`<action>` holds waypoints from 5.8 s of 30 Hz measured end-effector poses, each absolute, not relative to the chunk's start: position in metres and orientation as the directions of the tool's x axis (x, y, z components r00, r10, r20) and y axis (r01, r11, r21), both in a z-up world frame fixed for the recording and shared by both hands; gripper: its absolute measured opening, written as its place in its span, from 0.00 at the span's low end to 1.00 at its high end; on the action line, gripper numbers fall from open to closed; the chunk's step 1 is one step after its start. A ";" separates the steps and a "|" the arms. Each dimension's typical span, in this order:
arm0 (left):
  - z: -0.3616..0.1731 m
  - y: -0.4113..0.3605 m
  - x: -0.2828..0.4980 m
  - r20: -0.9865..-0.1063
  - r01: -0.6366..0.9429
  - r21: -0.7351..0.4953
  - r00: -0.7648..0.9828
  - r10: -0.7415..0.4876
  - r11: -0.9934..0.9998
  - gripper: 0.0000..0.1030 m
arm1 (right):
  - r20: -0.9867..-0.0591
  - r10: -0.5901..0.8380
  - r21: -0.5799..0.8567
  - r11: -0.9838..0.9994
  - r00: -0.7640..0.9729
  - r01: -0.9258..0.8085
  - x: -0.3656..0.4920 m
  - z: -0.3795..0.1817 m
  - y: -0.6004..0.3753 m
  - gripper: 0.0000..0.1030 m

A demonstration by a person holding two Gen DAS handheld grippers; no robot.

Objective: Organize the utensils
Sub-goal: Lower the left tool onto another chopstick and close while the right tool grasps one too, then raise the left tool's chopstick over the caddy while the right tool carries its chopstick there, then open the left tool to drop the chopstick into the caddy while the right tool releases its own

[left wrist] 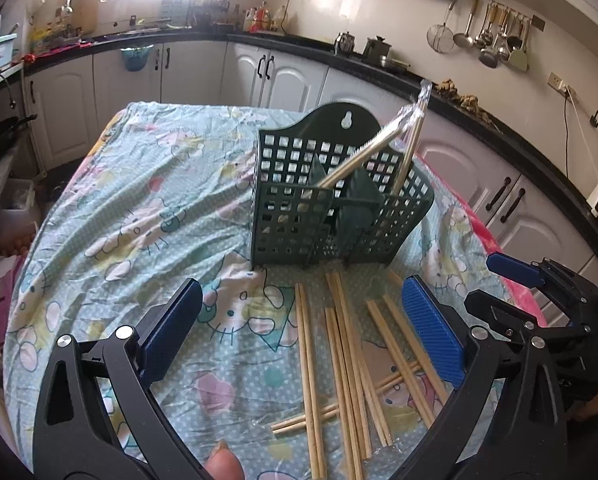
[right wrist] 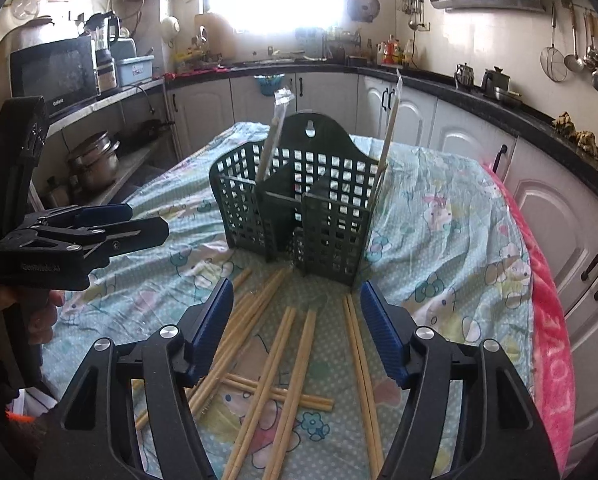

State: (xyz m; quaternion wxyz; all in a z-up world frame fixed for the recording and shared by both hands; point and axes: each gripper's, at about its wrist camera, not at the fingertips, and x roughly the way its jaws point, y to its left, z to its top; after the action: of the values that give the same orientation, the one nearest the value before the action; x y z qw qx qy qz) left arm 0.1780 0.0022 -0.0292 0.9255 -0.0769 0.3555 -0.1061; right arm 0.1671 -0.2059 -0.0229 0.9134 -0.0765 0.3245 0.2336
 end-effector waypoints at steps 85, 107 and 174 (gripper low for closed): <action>0.021 0.056 0.193 -0.531 0.176 -0.479 0.722 -0.443 0.860 0.03 | -0.610 0.497 0.133 0.832 0.616 -0.539 0.179 0.030 -0.206 0.09; 0.135 0.036 0.187 -0.314 0.272 -0.350 0.867 -0.386 0.896 0.03 | -0.344 0.501 0.033 0.852 0.794 -0.523 0.166 0.123 -0.208 0.09; 0.074 0.028 0.261 -0.347 0.120 -0.298 0.911 -0.225 0.947 0.33 | -0.402 0.359 0.067 0.929 0.842 -0.364 0.289 0.067 -0.202 0.26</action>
State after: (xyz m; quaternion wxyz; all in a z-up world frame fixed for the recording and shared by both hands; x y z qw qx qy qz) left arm 0.2606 0.0280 0.0743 0.9678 -0.1364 0.1917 -0.0892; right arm 0.2894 -0.2022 0.0671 0.9597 -0.0059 0.2084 0.1882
